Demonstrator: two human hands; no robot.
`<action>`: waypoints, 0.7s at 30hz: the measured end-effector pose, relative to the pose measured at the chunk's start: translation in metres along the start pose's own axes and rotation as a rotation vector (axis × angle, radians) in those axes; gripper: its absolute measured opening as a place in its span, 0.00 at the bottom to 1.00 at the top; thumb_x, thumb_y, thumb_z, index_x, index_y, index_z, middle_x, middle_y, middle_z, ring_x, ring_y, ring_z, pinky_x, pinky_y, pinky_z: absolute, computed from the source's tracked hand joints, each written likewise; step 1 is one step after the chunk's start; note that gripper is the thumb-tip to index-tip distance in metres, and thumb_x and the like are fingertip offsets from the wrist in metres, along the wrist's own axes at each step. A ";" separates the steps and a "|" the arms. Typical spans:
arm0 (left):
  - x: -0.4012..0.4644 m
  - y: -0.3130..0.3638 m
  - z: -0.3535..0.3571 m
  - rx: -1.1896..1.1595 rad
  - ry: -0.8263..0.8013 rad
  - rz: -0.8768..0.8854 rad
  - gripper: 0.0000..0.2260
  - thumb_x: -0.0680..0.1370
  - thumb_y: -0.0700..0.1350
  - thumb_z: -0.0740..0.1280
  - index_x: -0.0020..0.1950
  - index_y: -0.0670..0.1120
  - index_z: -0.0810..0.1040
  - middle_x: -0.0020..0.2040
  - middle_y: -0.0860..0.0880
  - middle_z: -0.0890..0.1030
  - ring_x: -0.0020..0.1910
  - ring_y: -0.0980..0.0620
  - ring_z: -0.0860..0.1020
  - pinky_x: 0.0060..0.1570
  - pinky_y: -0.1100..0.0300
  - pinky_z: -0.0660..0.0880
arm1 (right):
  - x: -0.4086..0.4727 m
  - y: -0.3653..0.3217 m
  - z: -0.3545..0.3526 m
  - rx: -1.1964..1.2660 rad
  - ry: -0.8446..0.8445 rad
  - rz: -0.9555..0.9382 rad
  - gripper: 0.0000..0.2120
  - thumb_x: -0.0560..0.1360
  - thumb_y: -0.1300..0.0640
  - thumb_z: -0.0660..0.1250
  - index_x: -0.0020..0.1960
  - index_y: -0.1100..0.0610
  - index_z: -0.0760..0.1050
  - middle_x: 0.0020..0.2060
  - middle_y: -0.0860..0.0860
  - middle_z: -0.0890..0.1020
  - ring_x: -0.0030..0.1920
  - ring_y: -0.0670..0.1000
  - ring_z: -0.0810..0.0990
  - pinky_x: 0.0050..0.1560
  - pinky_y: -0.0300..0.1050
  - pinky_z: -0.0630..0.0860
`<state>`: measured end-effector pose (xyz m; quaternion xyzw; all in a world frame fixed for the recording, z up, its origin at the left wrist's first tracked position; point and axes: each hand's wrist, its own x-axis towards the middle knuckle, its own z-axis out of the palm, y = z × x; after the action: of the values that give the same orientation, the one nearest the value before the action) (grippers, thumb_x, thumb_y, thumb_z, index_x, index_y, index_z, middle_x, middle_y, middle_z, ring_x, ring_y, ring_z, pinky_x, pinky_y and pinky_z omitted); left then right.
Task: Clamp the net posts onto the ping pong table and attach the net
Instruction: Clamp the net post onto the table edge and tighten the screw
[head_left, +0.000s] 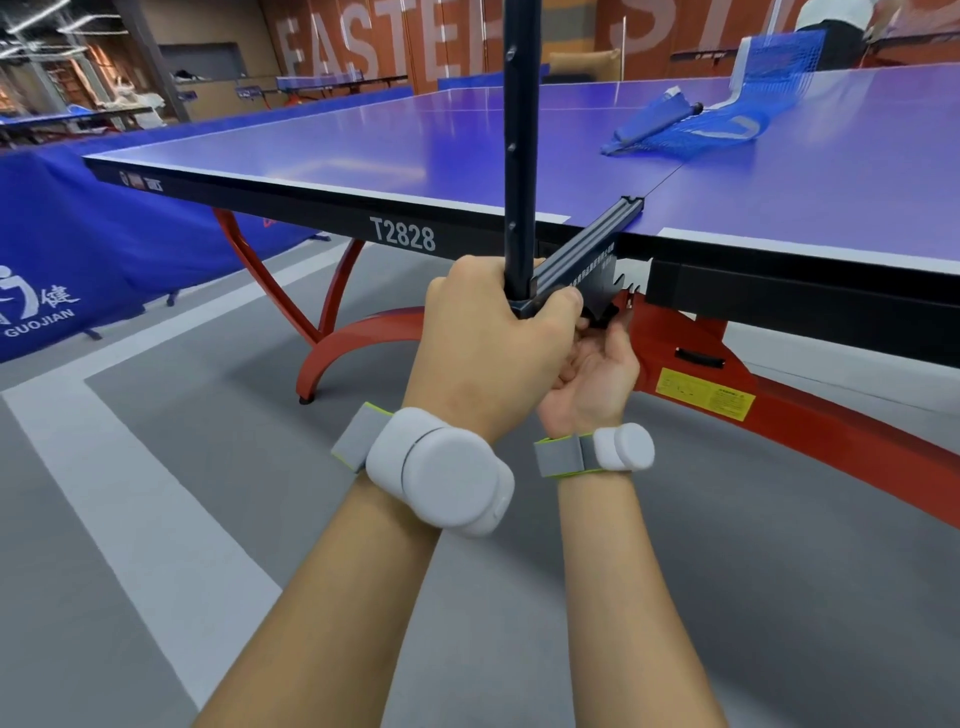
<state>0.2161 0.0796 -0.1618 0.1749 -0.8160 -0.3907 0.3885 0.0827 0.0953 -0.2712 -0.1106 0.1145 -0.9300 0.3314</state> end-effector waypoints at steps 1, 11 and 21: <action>-0.001 0.001 -0.001 -0.009 -0.003 -0.001 0.09 0.76 0.45 0.69 0.42 0.43 0.87 0.33 0.46 0.87 0.39 0.42 0.87 0.49 0.47 0.86 | -0.001 -0.001 0.001 0.001 0.014 0.010 0.21 0.80 0.39 0.56 0.37 0.53 0.68 0.26 0.46 0.66 0.21 0.44 0.55 0.26 0.39 0.46; -0.005 0.005 -0.001 -0.010 0.028 -0.003 0.11 0.76 0.45 0.70 0.44 0.37 0.85 0.33 0.43 0.86 0.38 0.42 0.87 0.46 0.49 0.86 | -0.004 -0.023 -0.005 0.032 -0.047 0.205 0.21 0.79 0.39 0.58 0.39 0.55 0.67 0.23 0.47 0.62 0.22 0.45 0.51 0.24 0.38 0.44; -0.019 -0.019 0.011 -0.216 0.044 -0.062 0.04 0.77 0.45 0.76 0.47 0.45 0.87 0.39 0.51 0.90 0.38 0.49 0.89 0.44 0.51 0.86 | -0.008 -0.030 -0.004 -0.222 0.175 0.199 0.22 0.80 0.38 0.58 0.38 0.54 0.69 0.26 0.47 0.59 0.20 0.44 0.53 0.18 0.36 0.51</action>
<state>0.2195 0.0844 -0.1900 0.1659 -0.7546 -0.4843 0.4105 0.0700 0.1232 -0.2678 -0.0535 0.2554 -0.8803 0.3962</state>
